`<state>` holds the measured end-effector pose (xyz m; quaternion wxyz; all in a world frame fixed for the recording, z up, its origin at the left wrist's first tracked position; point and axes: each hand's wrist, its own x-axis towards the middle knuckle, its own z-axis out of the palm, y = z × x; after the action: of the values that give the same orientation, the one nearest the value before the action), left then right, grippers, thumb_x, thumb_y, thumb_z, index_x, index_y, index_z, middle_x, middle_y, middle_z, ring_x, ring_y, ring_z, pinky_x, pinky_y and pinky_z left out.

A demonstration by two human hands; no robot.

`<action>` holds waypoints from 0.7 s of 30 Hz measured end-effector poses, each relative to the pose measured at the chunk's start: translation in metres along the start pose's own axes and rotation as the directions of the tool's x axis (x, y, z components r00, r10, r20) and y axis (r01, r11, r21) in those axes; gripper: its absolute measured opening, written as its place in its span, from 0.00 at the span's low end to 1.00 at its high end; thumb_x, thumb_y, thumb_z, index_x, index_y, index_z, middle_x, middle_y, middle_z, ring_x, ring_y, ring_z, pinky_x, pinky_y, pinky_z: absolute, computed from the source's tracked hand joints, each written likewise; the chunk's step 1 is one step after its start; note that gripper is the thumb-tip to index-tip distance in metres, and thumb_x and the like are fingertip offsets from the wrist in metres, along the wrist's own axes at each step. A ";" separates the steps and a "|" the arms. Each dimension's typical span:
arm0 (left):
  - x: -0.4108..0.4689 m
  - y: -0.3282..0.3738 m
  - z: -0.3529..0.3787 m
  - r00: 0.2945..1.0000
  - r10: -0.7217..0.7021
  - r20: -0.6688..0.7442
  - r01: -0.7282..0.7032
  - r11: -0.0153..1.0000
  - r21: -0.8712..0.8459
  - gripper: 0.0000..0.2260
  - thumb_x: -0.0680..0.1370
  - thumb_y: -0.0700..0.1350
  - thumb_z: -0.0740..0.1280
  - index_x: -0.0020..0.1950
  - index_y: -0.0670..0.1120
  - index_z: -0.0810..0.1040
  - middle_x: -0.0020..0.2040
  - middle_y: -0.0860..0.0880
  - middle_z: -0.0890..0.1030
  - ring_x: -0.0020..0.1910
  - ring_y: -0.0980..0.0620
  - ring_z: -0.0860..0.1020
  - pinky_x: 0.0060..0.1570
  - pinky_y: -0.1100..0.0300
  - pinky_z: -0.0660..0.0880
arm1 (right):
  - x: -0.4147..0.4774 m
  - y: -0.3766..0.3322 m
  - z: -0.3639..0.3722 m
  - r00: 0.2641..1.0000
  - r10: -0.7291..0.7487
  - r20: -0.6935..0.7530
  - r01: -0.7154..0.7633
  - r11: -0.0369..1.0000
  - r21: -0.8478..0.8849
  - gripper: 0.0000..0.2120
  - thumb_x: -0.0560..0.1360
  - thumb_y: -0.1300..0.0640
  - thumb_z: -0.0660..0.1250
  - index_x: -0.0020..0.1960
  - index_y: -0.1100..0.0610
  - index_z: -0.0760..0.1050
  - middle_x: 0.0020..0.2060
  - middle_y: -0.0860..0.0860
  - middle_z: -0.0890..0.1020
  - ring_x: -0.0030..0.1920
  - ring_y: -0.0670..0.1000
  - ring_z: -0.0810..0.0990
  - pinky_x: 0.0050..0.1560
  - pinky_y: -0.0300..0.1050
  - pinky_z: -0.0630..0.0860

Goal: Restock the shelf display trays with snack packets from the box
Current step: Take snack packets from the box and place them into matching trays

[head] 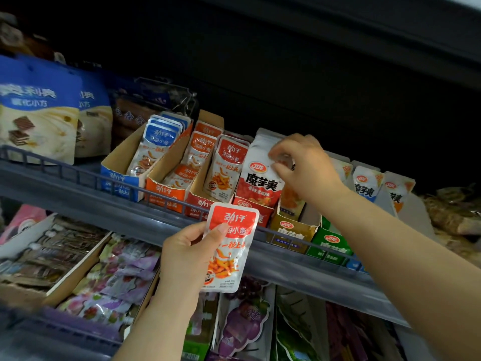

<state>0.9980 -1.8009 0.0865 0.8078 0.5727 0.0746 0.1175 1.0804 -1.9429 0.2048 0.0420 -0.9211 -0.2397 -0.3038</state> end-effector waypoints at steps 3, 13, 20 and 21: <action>0.000 0.000 -0.002 1.000 -0.001 0.010 0.001 1.000 -0.013 0.03 0.71 0.45 0.69 0.40 0.53 0.79 0.33 0.55 0.84 0.33 0.55 0.82 0.31 0.60 0.78 | 0.007 0.001 0.005 0.998 0.058 0.000 -0.058 0.997 0.049 0.09 0.74 0.60 0.64 0.53 0.60 0.77 0.53 0.54 0.77 0.57 0.53 0.70 0.48 0.36 0.61; 0.004 0.004 -0.005 0.999 0.046 0.014 -0.046 0.998 -0.053 0.10 0.76 0.45 0.62 0.37 0.55 0.78 0.31 0.56 0.83 0.34 0.55 0.82 0.38 0.57 0.77 | -0.010 -0.042 -0.019 0.949 -0.309 0.065 0.304 0.950 0.072 0.17 0.72 0.46 0.60 0.51 0.56 0.79 0.50 0.51 0.81 0.56 0.53 0.74 0.56 0.47 0.65; 0.003 0.009 -0.007 0.978 0.200 -0.062 -0.203 0.978 -0.048 0.10 0.73 0.42 0.67 0.37 0.56 0.79 0.31 0.58 0.83 0.33 0.60 0.81 0.32 0.66 0.78 | -0.006 -0.066 -0.018 0.850 -0.309 0.427 0.296 0.950 0.099 0.12 0.75 0.51 0.63 0.58 0.49 0.74 0.53 0.43 0.79 0.52 0.42 0.72 0.59 0.36 0.53; 0.004 0.009 -0.008 0.975 0.210 -0.070 -0.213 0.976 -0.046 0.08 0.73 0.42 0.66 0.38 0.56 0.78 0.32 0.59 0.83 0.33 0.61 0.81 0.32 0.68 0.77 | -0.004 -0.068 -0.019 0.844 -0.290 0.451 0.263 0.957 0.123 0.10 0.75 0.52 0.64 0.55 0.51 0.75 0.51 0.43 0.79 0.50 0.42 0.73 0.59 0.36 0.56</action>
<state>0.9988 -1.7894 0.0920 0.8028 0.5516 0.0363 0.2233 1.0353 -1.8887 0.2137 -0.0347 -0.9210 -0.3815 -0.0707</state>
